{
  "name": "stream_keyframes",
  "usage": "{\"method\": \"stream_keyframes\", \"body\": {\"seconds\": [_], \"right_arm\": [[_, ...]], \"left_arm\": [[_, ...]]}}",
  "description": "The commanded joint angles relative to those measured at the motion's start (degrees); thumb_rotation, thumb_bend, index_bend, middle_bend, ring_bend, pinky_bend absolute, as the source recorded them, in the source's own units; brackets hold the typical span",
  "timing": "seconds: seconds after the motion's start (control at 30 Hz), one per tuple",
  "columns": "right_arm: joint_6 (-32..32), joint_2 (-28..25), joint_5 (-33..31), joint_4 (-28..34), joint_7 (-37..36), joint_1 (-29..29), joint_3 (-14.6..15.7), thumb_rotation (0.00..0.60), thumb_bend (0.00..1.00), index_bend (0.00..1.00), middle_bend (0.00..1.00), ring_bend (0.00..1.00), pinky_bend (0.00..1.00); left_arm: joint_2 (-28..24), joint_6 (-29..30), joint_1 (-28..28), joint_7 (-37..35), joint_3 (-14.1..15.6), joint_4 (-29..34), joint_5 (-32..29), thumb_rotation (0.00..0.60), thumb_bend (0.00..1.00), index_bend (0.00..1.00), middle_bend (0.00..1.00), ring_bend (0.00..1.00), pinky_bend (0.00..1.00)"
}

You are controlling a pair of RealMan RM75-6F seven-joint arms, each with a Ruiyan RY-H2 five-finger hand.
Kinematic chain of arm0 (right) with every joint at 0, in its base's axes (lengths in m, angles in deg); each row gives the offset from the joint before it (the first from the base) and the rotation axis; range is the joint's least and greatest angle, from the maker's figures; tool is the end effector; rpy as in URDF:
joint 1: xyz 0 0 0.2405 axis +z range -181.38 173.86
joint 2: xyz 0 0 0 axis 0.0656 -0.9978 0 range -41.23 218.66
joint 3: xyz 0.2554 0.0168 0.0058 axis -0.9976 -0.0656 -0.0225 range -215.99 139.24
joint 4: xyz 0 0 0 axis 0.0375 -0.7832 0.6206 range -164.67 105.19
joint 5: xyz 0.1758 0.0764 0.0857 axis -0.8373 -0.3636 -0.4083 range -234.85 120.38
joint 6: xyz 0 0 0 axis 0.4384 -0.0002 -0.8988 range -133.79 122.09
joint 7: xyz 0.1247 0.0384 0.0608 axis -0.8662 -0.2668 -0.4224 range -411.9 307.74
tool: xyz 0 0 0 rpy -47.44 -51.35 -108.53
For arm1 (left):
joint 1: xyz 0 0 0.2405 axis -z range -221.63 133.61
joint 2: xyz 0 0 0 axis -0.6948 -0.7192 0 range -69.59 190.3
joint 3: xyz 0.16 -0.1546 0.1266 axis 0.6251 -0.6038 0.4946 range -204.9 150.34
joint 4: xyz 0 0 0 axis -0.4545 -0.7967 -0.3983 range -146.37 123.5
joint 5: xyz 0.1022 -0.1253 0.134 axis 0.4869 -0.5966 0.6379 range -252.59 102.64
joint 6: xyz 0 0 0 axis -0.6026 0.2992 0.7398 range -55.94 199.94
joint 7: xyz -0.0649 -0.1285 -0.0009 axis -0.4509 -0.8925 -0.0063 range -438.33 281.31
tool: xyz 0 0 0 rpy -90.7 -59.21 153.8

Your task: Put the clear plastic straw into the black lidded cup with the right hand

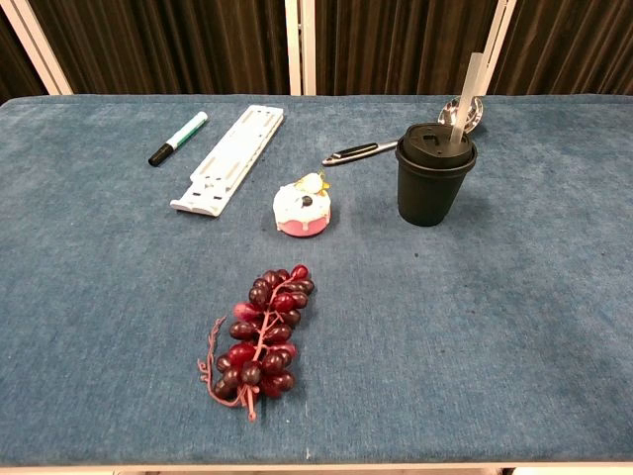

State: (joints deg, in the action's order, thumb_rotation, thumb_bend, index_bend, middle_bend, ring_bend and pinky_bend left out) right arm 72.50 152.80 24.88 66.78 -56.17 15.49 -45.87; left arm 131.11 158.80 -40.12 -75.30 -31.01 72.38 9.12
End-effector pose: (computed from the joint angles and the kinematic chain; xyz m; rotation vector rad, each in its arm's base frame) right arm -0.2453 -0.2654 0.1515 1.4653 -0.9241 1.1583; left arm -0.3339 0.1797 0.1435 -1.3401 -0.8287 -0.8359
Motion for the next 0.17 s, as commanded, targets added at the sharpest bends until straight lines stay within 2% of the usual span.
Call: {"method": "stream_keyframes", "body": {"seconds": [0.03,0.17], "right_arm": [[3.7,-4.34,-0.33,3.88,2.49,-5.52,4.06,0.6,0.38,0.05,0.16,0.0,0.1],[5.49,-4.54,0.28,3.72,2.09,-7.89,5.16,0.6,0.39,0.05,0.16,0.0,0.09]], "left_arm": [[0.08,0.11,0.02,-0.08,0.0,-0.09,0.12,0.6,0.04,0.13,0.14,0.07,0.01],[0.08,0.02,-0.06,-0.02,0.09,-0.09,-0.05,0.6,0.04,0.13,0.14,0.07,0.01]]}}
